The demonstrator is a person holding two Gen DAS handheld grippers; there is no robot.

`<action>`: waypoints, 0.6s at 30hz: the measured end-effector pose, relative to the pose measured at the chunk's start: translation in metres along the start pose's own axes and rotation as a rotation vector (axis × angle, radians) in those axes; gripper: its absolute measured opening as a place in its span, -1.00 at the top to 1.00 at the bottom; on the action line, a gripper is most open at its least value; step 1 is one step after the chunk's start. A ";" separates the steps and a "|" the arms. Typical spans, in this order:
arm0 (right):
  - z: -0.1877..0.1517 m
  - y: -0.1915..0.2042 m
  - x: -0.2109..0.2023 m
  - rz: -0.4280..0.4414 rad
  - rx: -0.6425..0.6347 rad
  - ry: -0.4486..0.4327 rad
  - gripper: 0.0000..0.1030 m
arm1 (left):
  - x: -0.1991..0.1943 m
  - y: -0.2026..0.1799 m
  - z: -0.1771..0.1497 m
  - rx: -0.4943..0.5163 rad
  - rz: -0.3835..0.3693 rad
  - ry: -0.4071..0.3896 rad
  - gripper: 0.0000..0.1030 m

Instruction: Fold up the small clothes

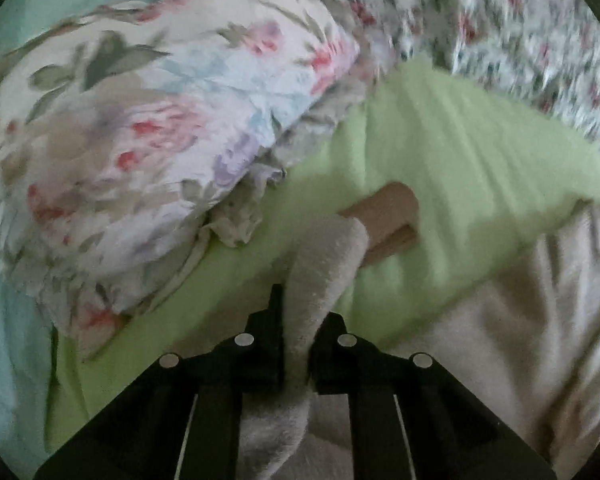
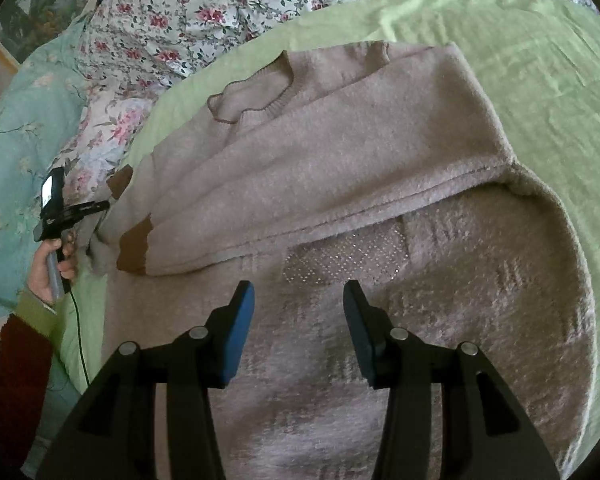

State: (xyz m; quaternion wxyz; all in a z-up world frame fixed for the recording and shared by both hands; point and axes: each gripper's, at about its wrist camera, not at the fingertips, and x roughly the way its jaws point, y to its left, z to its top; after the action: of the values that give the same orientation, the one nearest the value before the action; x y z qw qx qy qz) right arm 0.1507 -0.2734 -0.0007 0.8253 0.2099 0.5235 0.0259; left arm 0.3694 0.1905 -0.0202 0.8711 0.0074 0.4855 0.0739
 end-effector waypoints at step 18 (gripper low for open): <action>-0.011 -0.018 -0.031 0.010 0.058 -0.069 0.07 | -0.143 -0.218 -0.042 0.072 -0.568 -0.172 0.83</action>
State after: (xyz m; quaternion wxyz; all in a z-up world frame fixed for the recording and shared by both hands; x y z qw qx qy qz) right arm 0.1235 -0.2939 0.0151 0.8364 0.2371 0.4941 0.0077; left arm 0.2863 -0.0467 0.0598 0.8941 -0.0918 0.3947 -0.1907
